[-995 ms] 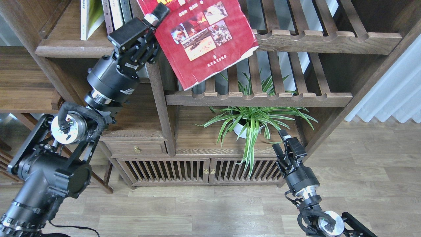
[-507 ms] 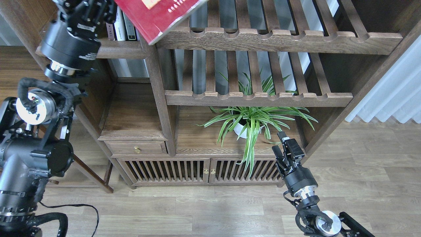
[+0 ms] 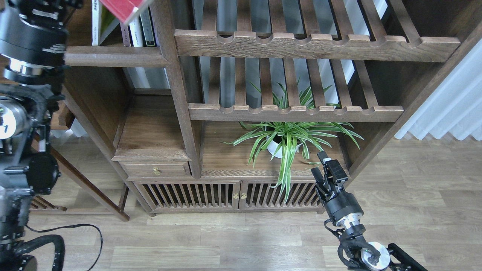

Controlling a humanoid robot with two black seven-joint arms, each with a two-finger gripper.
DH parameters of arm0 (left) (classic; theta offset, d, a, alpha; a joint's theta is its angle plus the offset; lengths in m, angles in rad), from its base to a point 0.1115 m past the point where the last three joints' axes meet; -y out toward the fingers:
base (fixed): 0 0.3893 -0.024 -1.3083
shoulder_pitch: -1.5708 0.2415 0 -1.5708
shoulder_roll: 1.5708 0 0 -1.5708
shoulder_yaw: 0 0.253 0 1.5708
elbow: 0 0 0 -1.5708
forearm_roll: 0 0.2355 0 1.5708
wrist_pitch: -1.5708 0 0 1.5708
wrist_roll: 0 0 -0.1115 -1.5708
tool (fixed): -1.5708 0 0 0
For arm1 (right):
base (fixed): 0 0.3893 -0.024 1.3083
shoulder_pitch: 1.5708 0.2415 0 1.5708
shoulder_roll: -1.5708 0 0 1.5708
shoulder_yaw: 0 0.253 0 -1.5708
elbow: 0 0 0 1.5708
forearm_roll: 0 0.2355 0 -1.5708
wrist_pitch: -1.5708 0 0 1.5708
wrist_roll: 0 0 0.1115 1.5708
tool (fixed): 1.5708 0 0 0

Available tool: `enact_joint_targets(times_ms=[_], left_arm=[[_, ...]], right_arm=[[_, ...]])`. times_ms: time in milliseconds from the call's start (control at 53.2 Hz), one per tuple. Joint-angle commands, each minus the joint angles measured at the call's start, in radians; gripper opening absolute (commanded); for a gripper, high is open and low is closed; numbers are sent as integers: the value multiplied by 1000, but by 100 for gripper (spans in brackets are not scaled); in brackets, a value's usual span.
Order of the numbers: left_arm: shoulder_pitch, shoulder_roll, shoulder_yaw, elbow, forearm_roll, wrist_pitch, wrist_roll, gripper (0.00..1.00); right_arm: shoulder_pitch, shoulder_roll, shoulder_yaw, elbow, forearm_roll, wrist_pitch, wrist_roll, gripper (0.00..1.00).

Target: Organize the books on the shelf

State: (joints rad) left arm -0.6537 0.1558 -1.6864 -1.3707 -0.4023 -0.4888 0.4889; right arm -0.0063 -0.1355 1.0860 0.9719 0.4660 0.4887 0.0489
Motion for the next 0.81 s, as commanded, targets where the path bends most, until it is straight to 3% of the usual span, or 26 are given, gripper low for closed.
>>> enact_joint_targets(times_ms=[0, 207, 789], left_arm=[[2, 50, -21, 13, 2, 0, 0, 7], [6, 160, -41, 38, 51, 0, 0, 6], [-32, 238, -154, 85, 309, 0, 0, 4]], right_arm=[[0, 14, -3, 2, -1, 0, 0, 81], [5, 25, -14, 8, -1, 0, -1, 81], [0, 66, -83, 11, -10, 0, -1, 81]])
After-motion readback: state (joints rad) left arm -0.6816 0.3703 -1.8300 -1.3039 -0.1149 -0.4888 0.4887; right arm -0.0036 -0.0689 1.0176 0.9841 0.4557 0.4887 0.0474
